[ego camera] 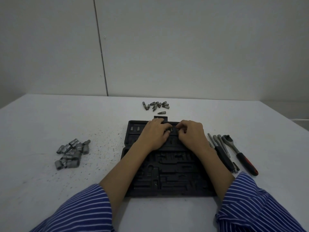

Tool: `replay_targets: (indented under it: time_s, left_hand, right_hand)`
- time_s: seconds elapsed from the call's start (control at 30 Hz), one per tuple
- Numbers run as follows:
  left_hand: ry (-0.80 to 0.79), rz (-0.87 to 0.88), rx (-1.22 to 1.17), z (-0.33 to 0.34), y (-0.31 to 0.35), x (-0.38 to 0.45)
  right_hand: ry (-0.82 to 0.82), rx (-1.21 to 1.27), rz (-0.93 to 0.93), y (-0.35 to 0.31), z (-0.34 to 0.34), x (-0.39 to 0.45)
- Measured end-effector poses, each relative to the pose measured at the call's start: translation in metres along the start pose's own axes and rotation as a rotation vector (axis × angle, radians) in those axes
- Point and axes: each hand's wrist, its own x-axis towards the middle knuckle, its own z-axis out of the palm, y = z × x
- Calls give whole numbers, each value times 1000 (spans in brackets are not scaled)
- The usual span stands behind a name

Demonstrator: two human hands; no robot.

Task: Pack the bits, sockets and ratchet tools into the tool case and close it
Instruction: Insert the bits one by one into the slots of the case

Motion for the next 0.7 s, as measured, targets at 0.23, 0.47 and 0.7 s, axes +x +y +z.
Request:
replay_targets:
  time_s: [0.23, 0.47, 0.7]
  left_hand:
    - [-12, -3, -6, 0, 0, 1]
    - [-7, -3, -17, -1, 1, 0]
    - [4, 2, -27, -2, 0, 0]
  right_hand:
    - [-33, 11, 75, -2, 0, 1]
    - [-29, 14, 79, -2, 1, 0]
    - [20, -6, 27, 0, 1, 0]
